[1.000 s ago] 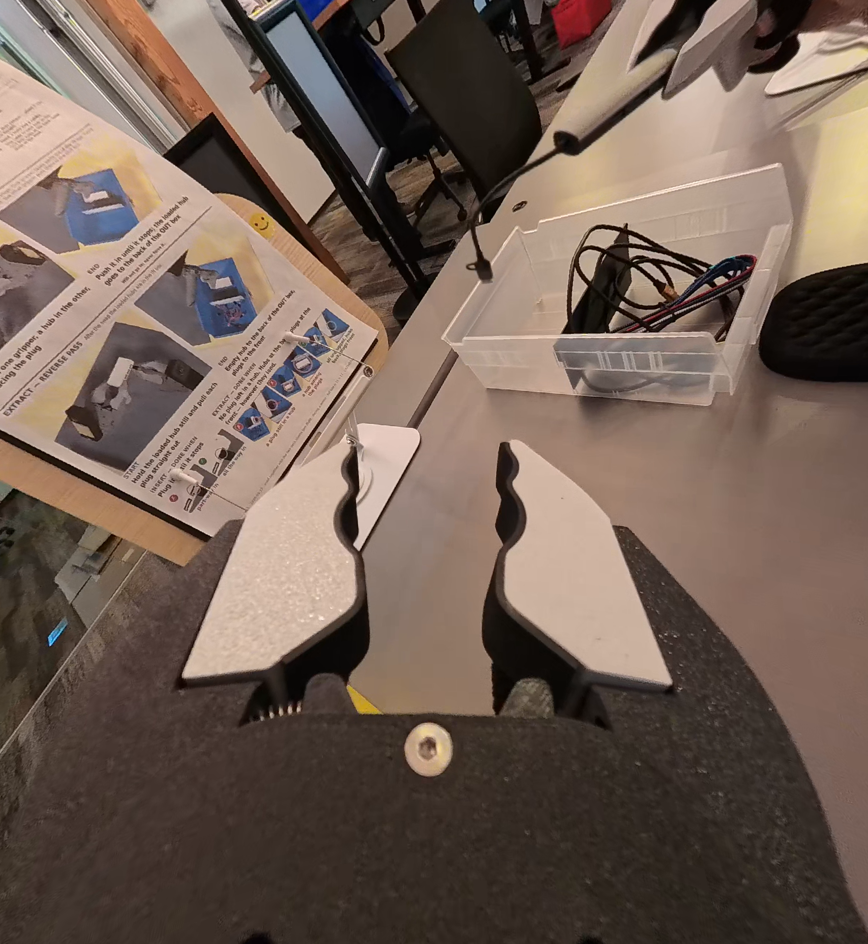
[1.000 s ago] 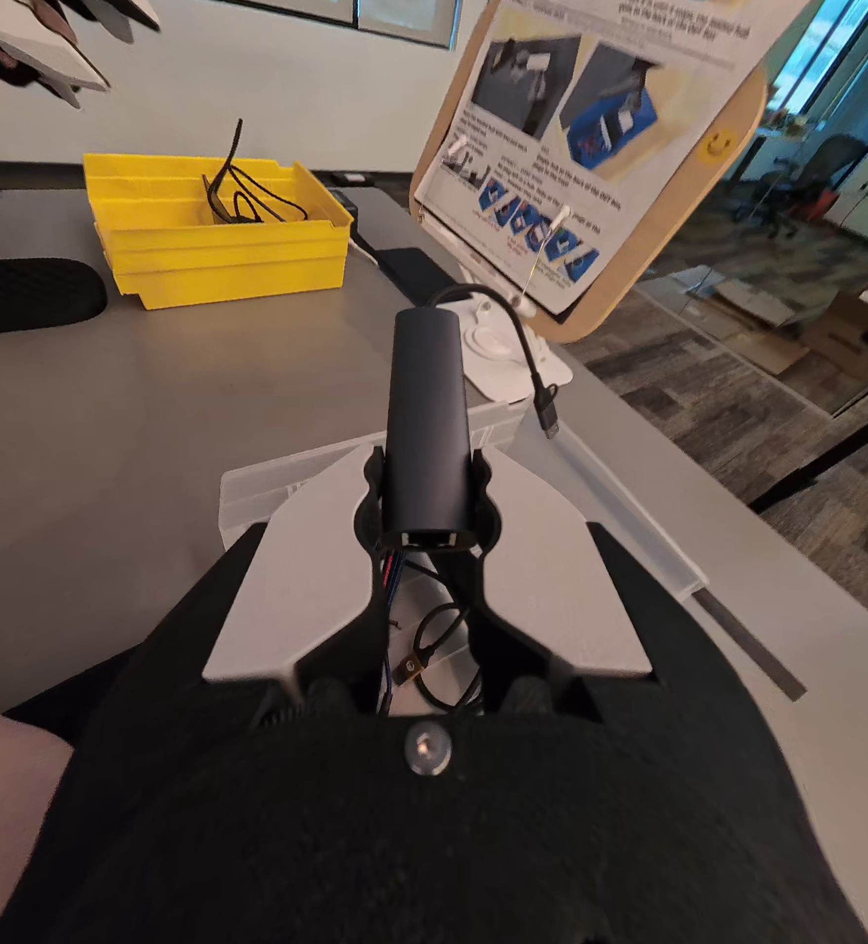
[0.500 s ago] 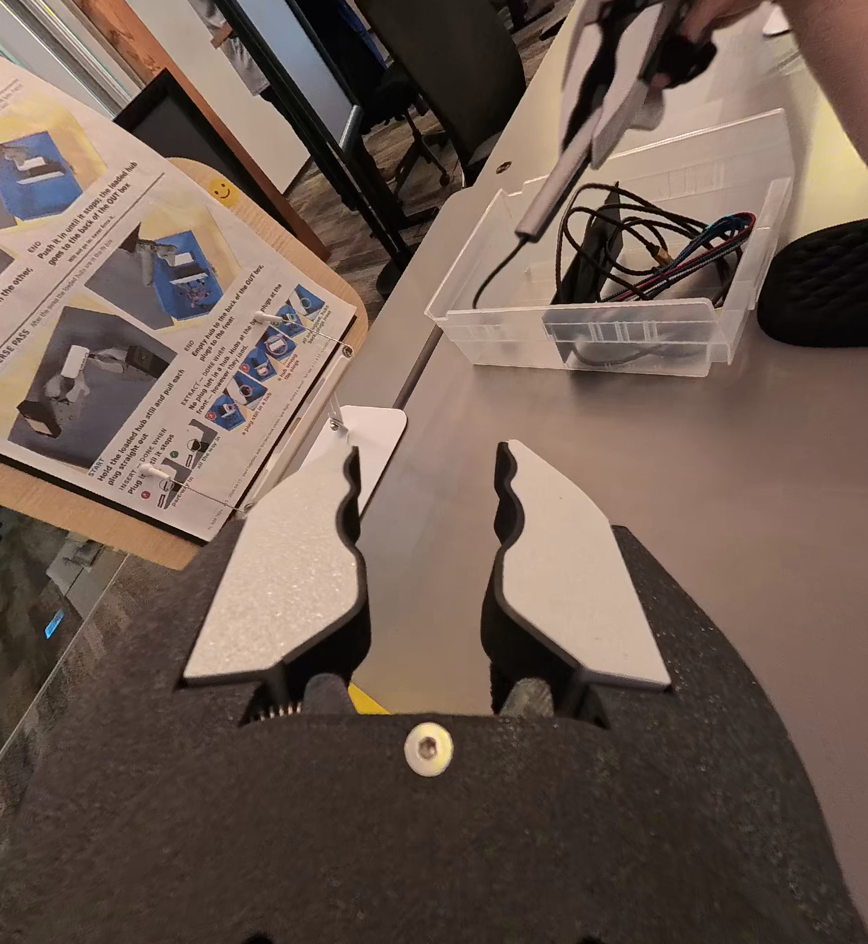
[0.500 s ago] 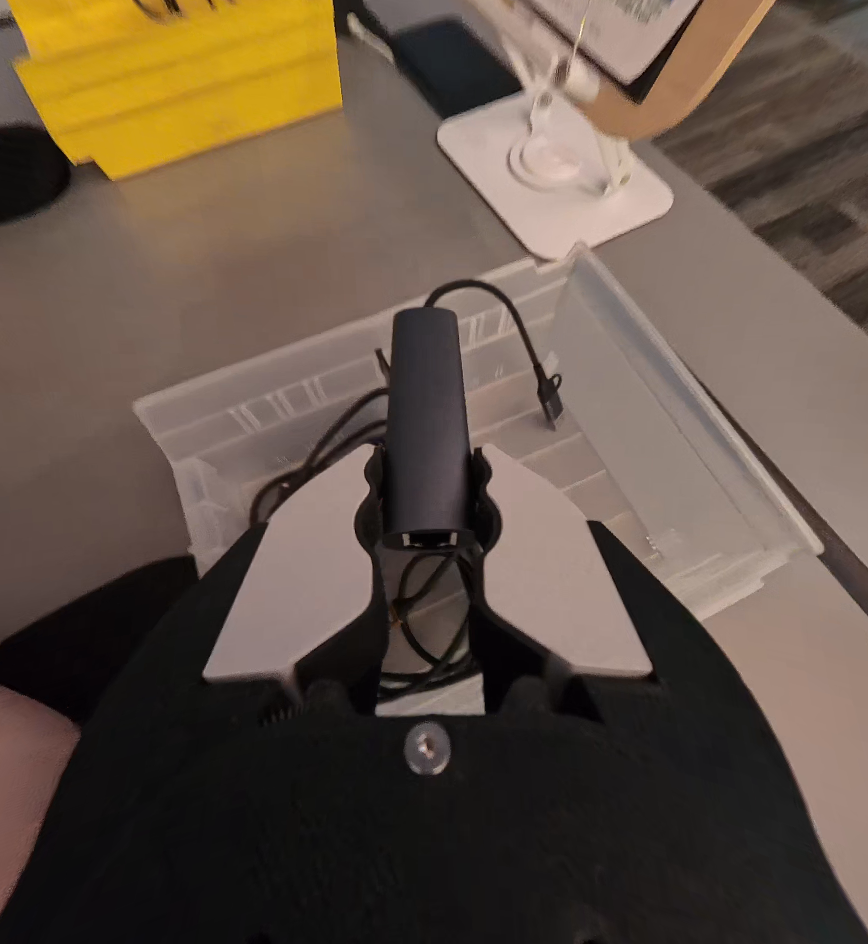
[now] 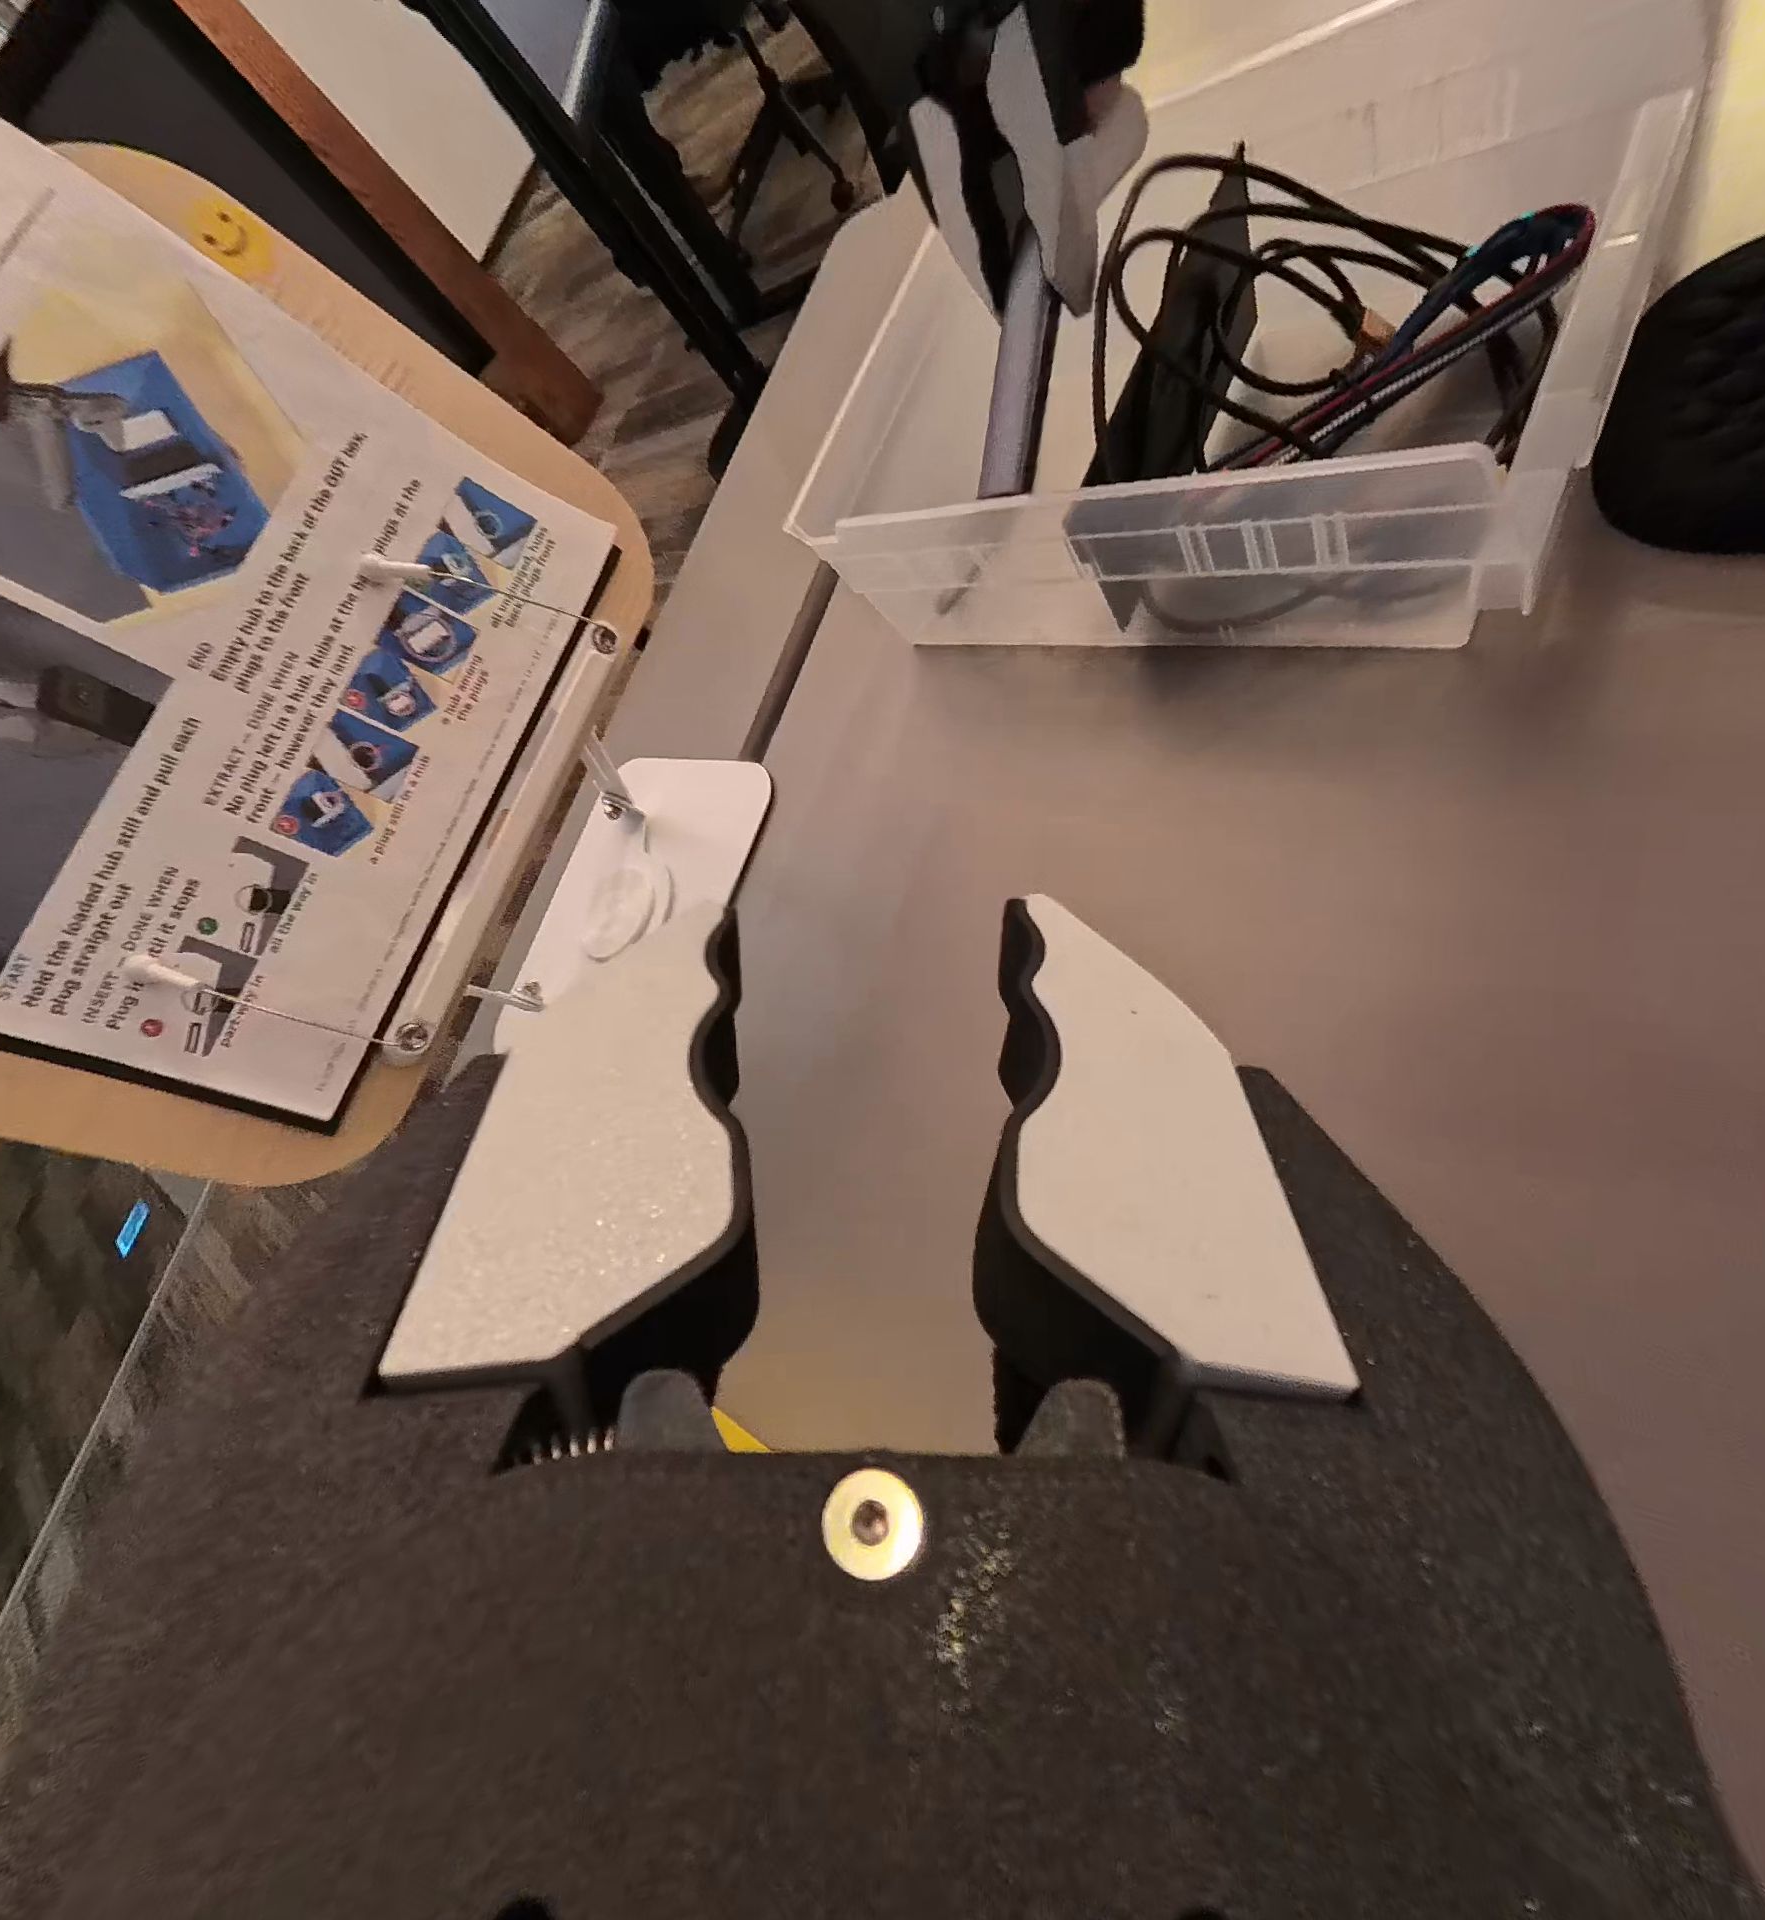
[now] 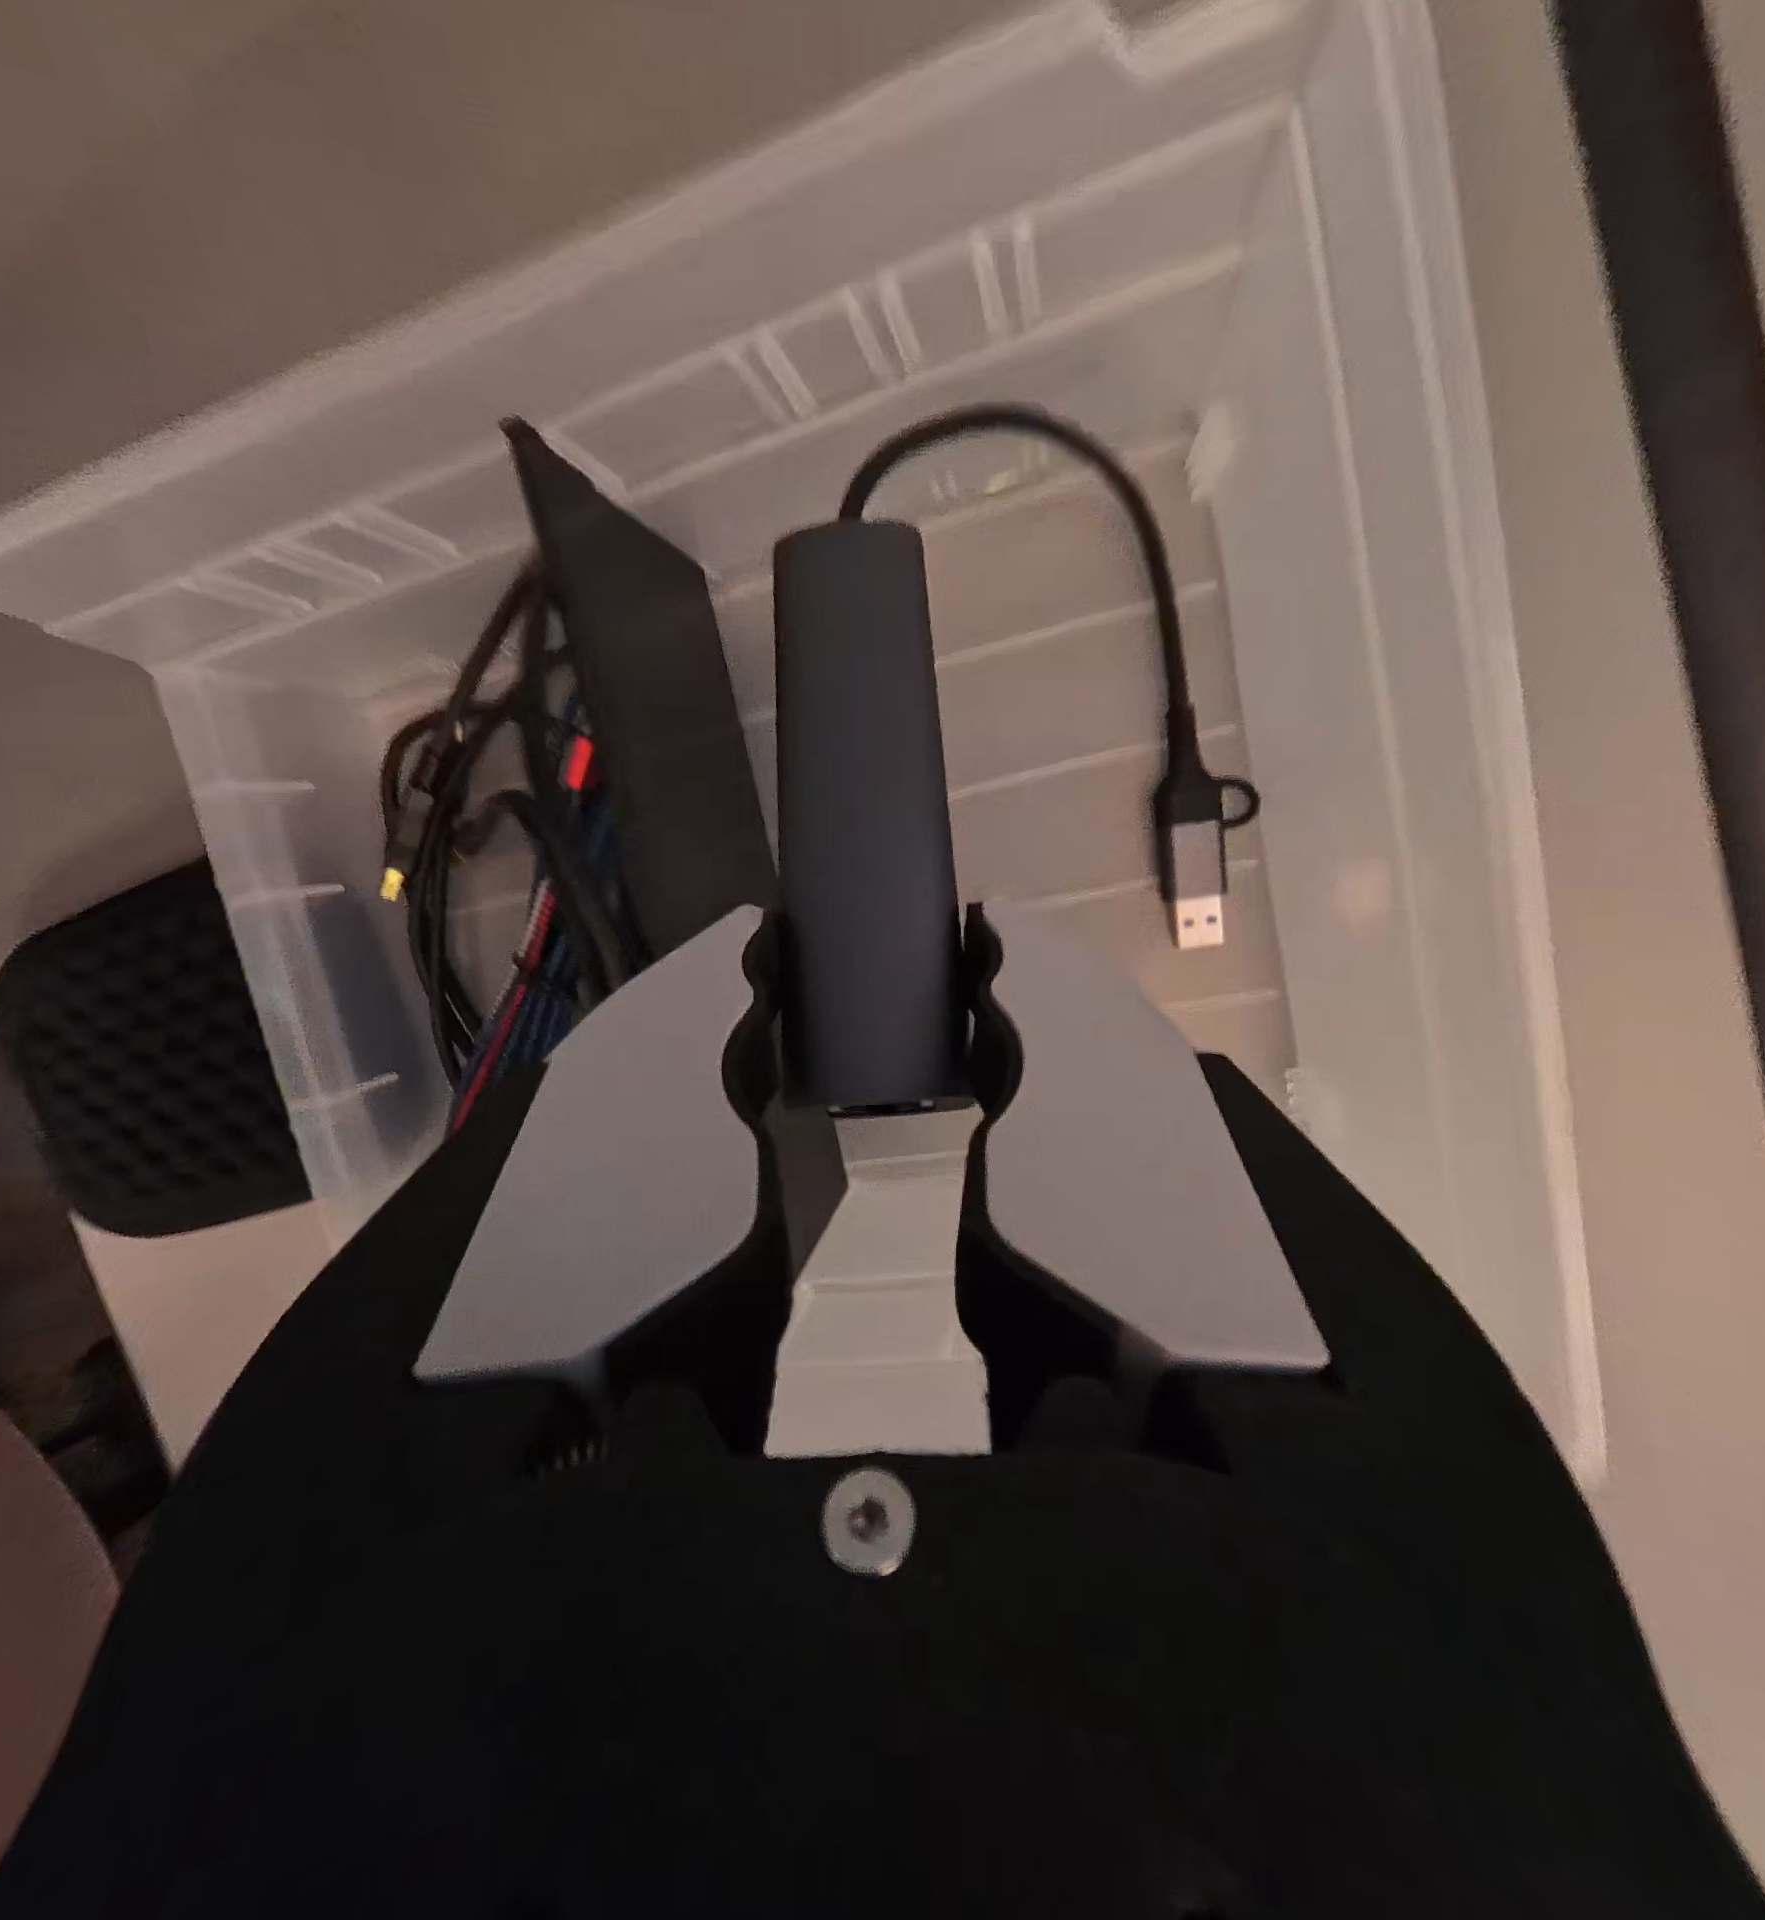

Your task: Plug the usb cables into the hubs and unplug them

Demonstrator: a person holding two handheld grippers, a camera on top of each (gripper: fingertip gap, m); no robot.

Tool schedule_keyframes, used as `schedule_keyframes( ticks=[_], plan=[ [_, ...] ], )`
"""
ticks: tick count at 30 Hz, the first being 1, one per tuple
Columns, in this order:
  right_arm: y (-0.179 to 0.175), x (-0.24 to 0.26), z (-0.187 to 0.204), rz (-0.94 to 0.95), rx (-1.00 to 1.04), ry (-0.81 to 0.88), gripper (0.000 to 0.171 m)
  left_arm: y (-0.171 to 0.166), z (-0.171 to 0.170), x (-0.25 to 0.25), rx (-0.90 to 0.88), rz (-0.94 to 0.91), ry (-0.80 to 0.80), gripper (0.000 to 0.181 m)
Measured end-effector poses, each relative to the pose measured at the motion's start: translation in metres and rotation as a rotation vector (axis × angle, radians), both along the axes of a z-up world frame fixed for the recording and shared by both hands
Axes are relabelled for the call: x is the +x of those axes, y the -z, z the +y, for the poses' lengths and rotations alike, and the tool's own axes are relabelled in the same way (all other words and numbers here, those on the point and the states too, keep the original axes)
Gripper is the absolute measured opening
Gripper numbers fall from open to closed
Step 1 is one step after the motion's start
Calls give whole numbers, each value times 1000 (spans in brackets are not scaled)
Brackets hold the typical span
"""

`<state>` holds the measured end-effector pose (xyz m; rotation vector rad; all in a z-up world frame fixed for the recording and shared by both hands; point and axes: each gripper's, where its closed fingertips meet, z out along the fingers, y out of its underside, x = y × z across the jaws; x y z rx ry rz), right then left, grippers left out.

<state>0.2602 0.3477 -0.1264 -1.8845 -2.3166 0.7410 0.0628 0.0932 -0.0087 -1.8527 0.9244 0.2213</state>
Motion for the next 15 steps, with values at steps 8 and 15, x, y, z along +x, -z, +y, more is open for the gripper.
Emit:
schedule_keyframes(
  ticks=[8,15],
  plan=[
    [33,14,1,-182,-98,9,35,12,11,-1,-17,-11,-7,47],
    [-12,15,31,8,137,116,24,-15,1,-14,42,-71,-29,47]
  ],
)
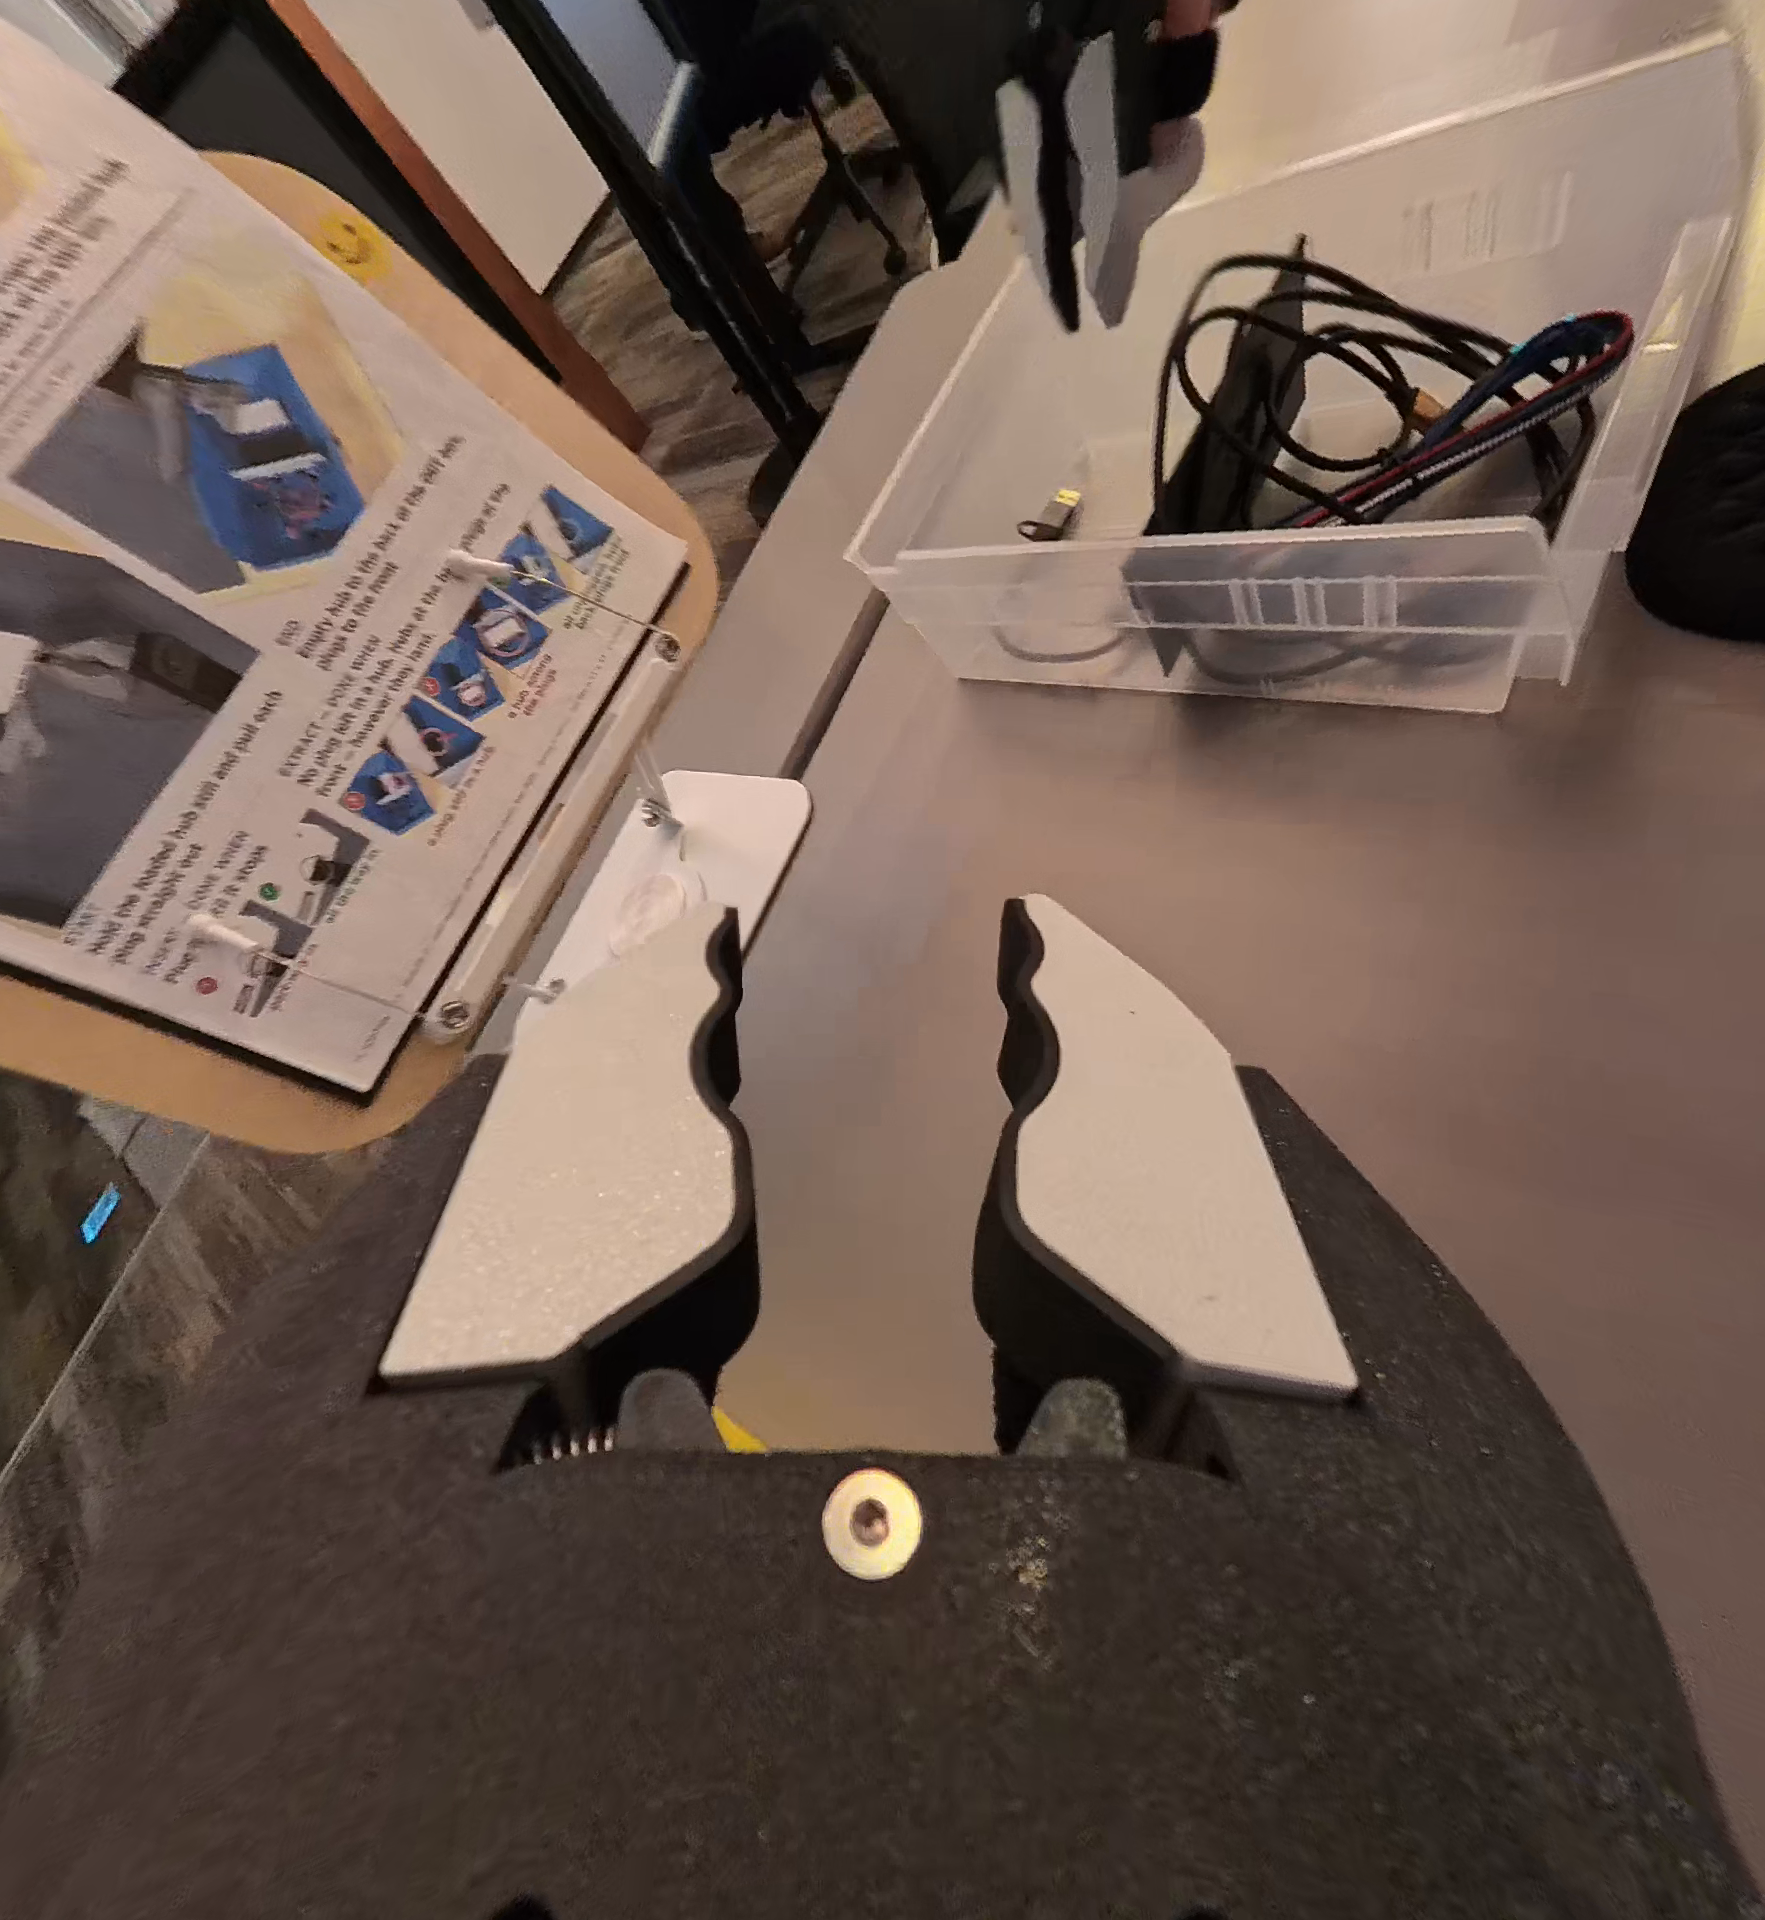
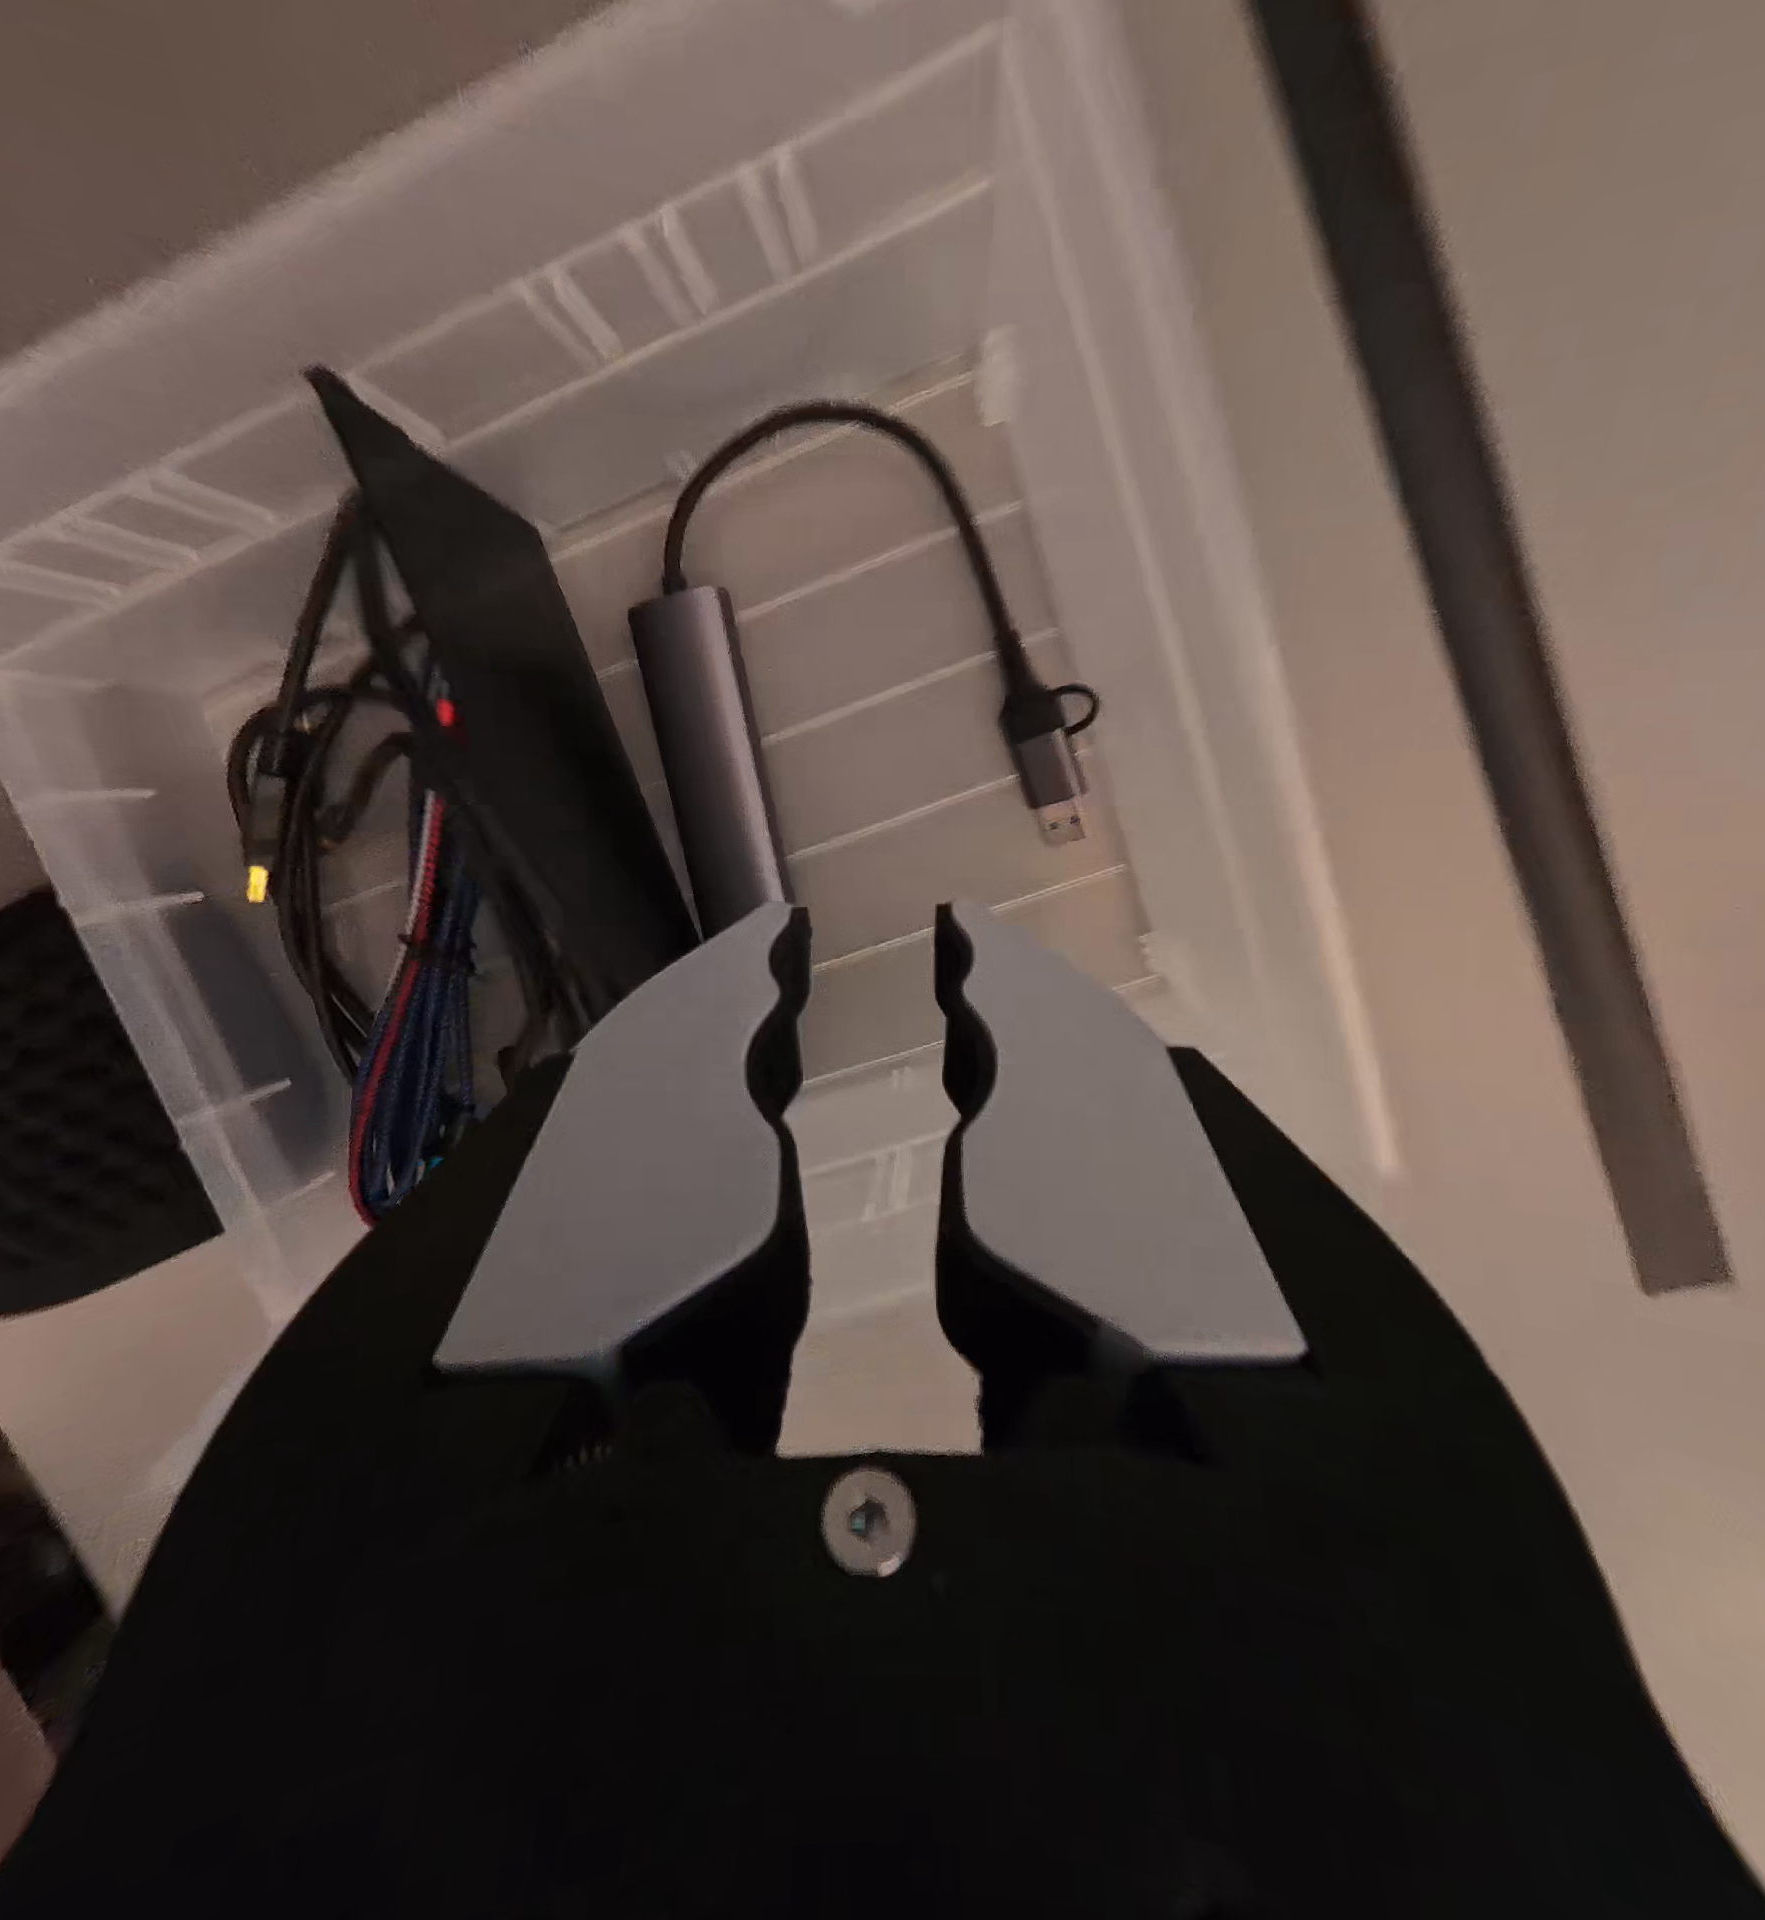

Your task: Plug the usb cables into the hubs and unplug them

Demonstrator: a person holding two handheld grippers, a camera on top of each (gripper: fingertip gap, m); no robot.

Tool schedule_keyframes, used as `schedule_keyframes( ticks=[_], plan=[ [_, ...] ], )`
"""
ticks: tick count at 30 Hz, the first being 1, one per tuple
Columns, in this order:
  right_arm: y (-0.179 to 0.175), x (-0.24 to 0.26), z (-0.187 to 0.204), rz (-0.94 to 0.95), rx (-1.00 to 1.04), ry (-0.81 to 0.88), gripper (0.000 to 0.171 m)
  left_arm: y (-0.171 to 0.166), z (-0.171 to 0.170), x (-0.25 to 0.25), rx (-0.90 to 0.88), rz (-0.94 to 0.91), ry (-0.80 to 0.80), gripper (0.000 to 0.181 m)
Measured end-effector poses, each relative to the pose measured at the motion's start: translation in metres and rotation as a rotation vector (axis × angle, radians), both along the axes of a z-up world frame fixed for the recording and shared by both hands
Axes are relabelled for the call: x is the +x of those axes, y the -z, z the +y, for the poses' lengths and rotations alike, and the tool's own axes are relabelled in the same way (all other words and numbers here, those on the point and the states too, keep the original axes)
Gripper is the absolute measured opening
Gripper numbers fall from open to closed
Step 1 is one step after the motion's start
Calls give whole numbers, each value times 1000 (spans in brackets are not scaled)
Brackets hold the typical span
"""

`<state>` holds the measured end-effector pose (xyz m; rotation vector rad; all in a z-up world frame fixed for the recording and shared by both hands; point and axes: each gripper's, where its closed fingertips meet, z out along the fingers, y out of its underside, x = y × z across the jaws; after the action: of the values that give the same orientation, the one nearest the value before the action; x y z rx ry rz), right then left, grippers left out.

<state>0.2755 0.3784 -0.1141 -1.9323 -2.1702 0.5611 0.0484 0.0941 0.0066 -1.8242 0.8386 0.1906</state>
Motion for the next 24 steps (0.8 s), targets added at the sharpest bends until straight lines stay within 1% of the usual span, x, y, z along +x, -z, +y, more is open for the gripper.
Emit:
schedule_keyframes(
  ticks=[2,5,6,8,9,10,12,14,16,18,19,21,22,24],
  plan=[
    [-32,-5,1,144,85,46,22,-16,-9,-13,34,-14,-36,47],
    [-96,-14,-7,436,309,164,22,-44,-30,-48,78,-59,-136,47],
    [-118,-15,-16,536,376,207,23,-55,-38,-69,113,-62,-207,46],
    [-158,-18,-43,724,458,291,31,-70,-59,-119,164,-66,-389,45],
    [-173,-19,-58,797,478,328,35,-68,-71,-139,136,-90,-451,45],
    [-186,-20,-73,854,492,354,36,-59,-83,-153,72,-128,-484,44],
    [-204,-23,-100,934,518,372,37,-36,-101,-174,-64,-191,-511,42],
    [-212,-28,-119,971,514,365,37,-15,-112,-197,-160,-179,-556,38],
    [-212,-34,-130,992,487,355,37,-1,-116,-224,-195,-127,-642,39],
    [-204,-42,-137,990,484,309,37,15,-115,-235,-249,-79,-646,38],
    [-197,-46,-136,958,496,289,37,22,-113,-236,-275,-61,-621,34],
    [-182,-48,-124,873,540,294,39,32,-104,-241,-282,-14,-598,34],
    [-176,-49,-118,838,559,299,39,36,-99,-243,-285,-10,-590,34],
    [-166,-56,-111,797,572,291,40,51,-92,-239,-349,-53,-561,34]
  ],
)
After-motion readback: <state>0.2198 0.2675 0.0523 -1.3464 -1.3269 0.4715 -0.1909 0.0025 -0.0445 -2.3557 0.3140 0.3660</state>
